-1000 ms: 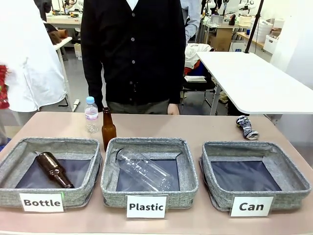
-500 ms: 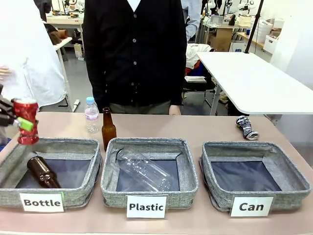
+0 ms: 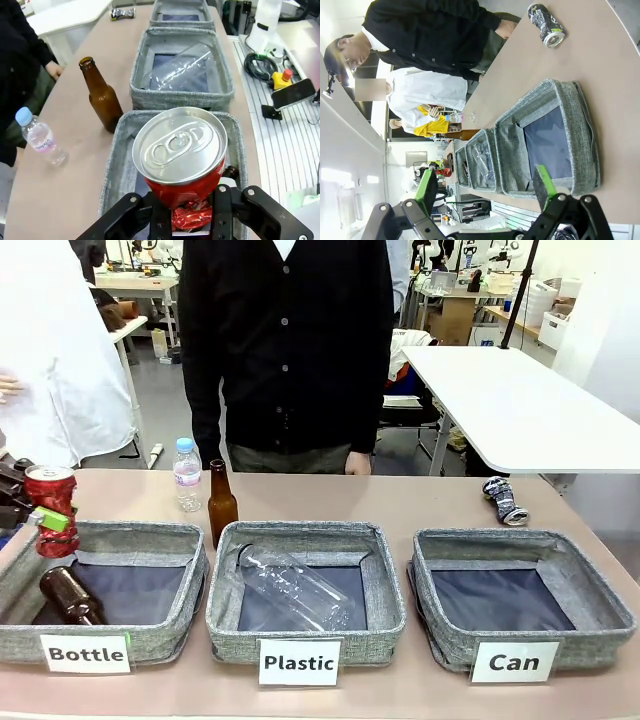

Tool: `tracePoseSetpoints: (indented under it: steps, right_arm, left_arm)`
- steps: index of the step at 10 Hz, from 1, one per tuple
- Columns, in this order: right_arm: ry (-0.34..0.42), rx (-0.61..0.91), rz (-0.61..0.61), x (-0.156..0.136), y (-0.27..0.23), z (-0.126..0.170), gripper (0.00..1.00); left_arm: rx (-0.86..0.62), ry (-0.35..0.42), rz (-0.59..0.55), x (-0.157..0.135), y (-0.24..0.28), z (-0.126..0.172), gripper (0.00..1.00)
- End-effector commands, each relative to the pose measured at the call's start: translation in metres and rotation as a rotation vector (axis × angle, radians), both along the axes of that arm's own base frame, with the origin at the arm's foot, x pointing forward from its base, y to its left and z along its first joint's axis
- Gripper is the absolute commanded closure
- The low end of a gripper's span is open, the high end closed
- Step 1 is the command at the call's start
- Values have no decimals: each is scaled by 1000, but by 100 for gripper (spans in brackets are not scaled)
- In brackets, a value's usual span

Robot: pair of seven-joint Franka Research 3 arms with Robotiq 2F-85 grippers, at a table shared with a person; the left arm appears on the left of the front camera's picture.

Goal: Sort the can waste into the basket.
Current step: Pick up the can waste from the table and place it in the right Fabric basket.

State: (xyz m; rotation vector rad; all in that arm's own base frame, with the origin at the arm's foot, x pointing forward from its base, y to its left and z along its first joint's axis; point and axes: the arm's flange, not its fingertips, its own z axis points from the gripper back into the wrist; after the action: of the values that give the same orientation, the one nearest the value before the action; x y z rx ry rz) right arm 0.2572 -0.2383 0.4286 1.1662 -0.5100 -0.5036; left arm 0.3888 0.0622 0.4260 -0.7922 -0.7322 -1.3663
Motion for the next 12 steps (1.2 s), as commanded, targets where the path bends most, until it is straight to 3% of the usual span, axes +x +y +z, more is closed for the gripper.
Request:
tracePoseSetpoints:
  steps: [1,3,4,5,7,8,10,12]
  right_arm:
    - [-38,5,-4,2,0,-1,0]
    - [-38,5,-4,2,0,-1,0]
    - [-38,5,-4,2,0,-1,0]
    - [-38,5,-4,2,0,-1,0]
    - [-38,5,-4,2,0,-1,0]
    - [-38,5,-4,2,0,-1,0]
    - [-38,5,-4,2,0,-1,0]
    - [-38,5,-4,2,0,-1,0]
  left_arm:
    - [-1,25,-10,7,0,3,100]
    - [-1,25,-10,7,0,3,100]
    - [1,9,-6,6,-1,-3,72]
    - [-17,-9,116,-13,-32,27,72]
    - [107,-122,18,-63,-114,79,72]
    - [132,-125,41,-83,-155,97,72]
    - [215,-181,70,-100,-257,132,72]
    - [367,-220,13,-91,-365,150,72]
